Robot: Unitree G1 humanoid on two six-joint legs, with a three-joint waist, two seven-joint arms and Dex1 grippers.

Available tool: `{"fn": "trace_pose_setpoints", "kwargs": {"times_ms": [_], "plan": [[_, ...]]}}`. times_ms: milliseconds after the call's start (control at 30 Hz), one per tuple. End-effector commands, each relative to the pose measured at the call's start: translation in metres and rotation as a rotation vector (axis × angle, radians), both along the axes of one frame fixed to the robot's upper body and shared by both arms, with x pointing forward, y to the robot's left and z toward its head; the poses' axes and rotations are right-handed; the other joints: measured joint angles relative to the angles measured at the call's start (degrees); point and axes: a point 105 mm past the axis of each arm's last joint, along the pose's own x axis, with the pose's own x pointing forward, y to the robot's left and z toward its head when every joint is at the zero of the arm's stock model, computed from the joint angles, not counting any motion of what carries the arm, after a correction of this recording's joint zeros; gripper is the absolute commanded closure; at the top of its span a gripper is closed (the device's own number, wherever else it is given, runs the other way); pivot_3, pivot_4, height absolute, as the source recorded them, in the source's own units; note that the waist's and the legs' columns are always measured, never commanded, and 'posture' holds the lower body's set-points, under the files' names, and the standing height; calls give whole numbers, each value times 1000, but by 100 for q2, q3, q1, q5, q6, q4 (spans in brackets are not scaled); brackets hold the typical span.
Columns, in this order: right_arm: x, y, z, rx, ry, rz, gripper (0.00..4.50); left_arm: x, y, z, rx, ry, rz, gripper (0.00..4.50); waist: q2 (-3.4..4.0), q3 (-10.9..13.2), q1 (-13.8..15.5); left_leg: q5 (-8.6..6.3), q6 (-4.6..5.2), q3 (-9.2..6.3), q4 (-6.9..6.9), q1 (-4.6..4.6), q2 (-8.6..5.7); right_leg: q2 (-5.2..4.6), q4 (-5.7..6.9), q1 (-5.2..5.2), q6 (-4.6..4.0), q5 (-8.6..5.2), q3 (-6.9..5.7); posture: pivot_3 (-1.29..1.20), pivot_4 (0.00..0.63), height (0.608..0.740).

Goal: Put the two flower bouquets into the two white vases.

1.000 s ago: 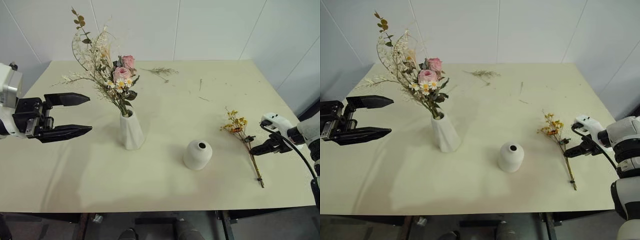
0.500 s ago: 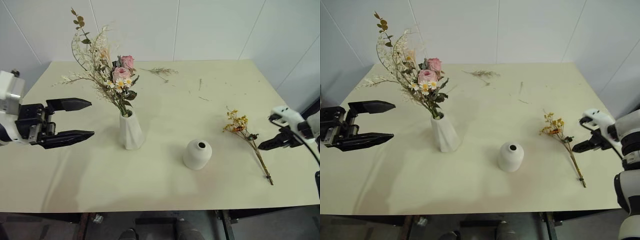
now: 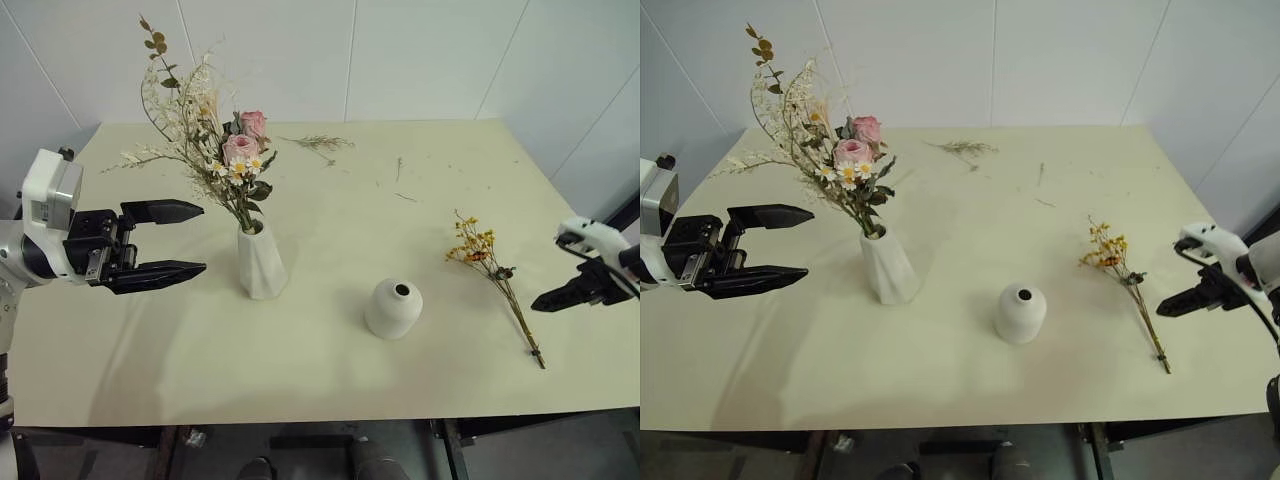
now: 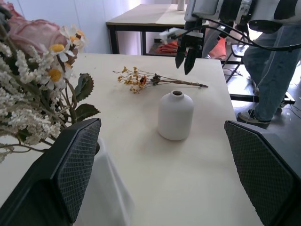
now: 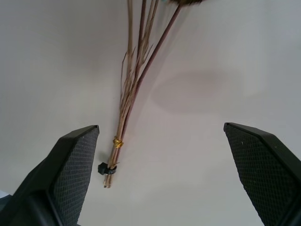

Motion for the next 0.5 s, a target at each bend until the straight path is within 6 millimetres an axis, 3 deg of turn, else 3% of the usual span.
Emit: {"fn": "trace_pose_setpoints", "kwargs": {"times_ms": [33, 400, 500], "plan": [[6, 2, 3, 31, -49, -28, 0, -4, 4, 14, 30, -48, 8, 16, 0, 0, -14, 0, 0, 0, 4, 0, 0, 0, 3, 0, 0, 0, 0, 0, 150, 740], [18, 21, -31, 45, -17, -35, 0, -7, 4, 16, 30, -53, 19, 16, -23, -14, -26, 0, 0, -1, 20, 2, 0, 3, 20, 2, -1, 0, 2, 0, 150, 740], [21, 16, -36, 1, -26, -45, 596, -6, 3, 17, 27, -60, 21, 0, -52, -30, -56, 0, 1, -1, 26, 6, 1, 5, 22, 9, 0, 1, 2, 0, 150, 740]]}}
